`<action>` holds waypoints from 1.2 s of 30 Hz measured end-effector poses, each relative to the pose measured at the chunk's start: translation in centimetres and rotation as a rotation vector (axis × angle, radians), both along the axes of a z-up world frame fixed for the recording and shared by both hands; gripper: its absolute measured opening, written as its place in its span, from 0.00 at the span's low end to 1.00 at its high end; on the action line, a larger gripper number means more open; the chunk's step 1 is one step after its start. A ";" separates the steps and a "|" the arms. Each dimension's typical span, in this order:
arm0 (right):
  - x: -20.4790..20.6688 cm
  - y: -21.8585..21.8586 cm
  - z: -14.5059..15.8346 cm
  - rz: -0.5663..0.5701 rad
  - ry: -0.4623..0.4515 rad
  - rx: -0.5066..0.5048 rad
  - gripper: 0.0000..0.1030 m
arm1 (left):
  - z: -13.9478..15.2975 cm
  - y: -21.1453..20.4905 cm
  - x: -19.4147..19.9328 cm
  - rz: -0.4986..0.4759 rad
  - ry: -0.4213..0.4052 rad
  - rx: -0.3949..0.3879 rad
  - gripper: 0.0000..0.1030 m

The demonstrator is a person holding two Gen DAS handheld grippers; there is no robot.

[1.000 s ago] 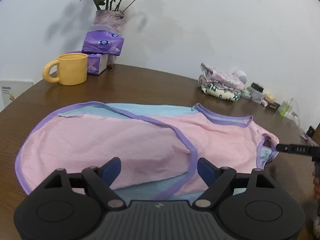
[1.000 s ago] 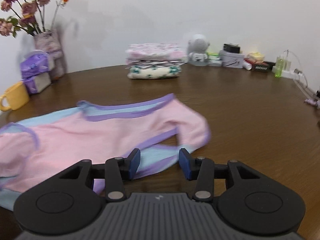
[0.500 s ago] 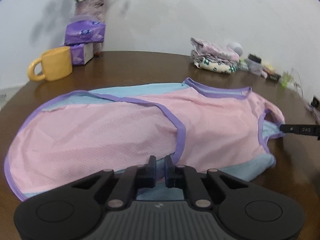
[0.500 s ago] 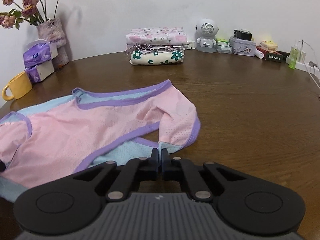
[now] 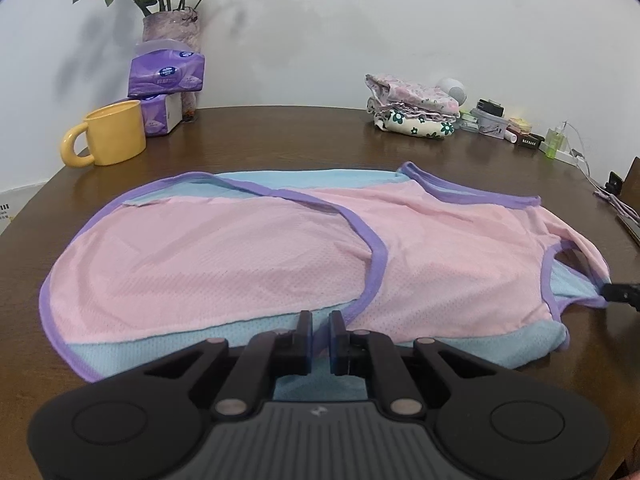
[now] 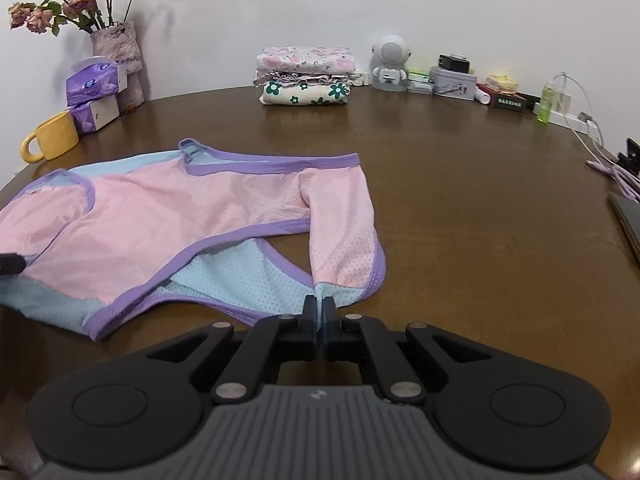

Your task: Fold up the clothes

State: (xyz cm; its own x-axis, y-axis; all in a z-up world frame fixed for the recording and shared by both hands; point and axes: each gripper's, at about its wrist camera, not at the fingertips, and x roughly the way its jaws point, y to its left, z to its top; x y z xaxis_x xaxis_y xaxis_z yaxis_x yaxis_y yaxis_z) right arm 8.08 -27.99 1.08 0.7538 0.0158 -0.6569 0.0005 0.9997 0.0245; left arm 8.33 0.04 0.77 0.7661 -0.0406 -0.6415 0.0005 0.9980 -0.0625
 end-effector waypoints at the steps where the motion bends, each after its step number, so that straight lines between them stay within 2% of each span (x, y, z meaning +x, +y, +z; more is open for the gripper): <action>1: -0.7 0.1 0.0 -0.003 -0.001 -0.001 0.01 | 0.0 0.0 -0.2 -0.002 -0.004 0.000 0.07; 6: -2.6 0.3 -0.3 -0.019 -0.020 0.008 0.02 | -0.2 -0.1 -1.1 -0.007 -0.019 -0.006 0.08; 10: -3.1 0.4 -0.2 -0.030 -0.031 0.029 0.02 | 0.1 0.5 -1.3 0.002 -0.010 -0.049 0.09; 13: -3.4 0.4 -0.1 -0.035 -0.042 0.043 0.04 | 0.9 0.6 -1.6 0.001 -0.029 -0.055 0.12; 15: -3.7 0.4 0.1 -0.042 -0.053 0.053 0.08 | 1.8 0.5 -1.9 -0.010 -0.055 -0.046 0.17; 16: -3.8 0.3 0.2 -0.049 -0.059 0.061 0.09 | 2.4 0.2 -1.8 -0.027 -0.059 -0.052 0.24; 17: -4.0 0.2 0.2 -0.055 -0.065 0.070 0.13 | 3.1 0.0 -1.7 -0.046 -0.063 -0.059 0.28; 19: -4.3 0.2 0.4 -0.069 -0.074 0.081 0.25 | 4.4 -0.4 -1.5 -0.082 -0.071 -0.071 0.30; 20: -4.4 0.3 0.5 -0.076 -0.078 0.077 0.30 | 5.3 -1.1 -0.9 -0.114 -0.072 -0.076 0.30; 24: -4.3 0.5 0.7 -0.123 -0.090 0.077 0.31 | 8.9 -5.0 3.3 -0.265 -0.077 -0.084 0.30; 27: -3.9 0.4 0.7 -0.163 -0.098 0.112 0.31 | 10.5 -9.8 8.0 -0.379 -0.067 -0.008 0.29; 31: -3.6 0.1 0.6 -0.198 -0.090 0.129 0.31 | 9.6 -15.5 13.3 -0.548 0.004 0.101 0.25; 32: -3.6 0.0 0.6 -0.205 -0.089 0.135 0.31 | 9.3 -16.1 14.1 -0.591 0.020 0.117 0.22; 36: -3.8 -0.7 0.7 -0.261 -0.072 0.171 0.31 | 7.9 -18.2 17.3 -0.762 0.082 0.180 0.20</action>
State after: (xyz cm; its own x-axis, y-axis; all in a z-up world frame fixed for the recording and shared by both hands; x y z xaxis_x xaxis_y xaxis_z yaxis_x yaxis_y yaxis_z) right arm 4.30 -28.70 1.80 0.7914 -0.0783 -0.6063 0.2481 0.9475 0.2015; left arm 25.68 -18.12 8.65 0.5193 -0.4257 -0.7411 0.6909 0.7195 0.0708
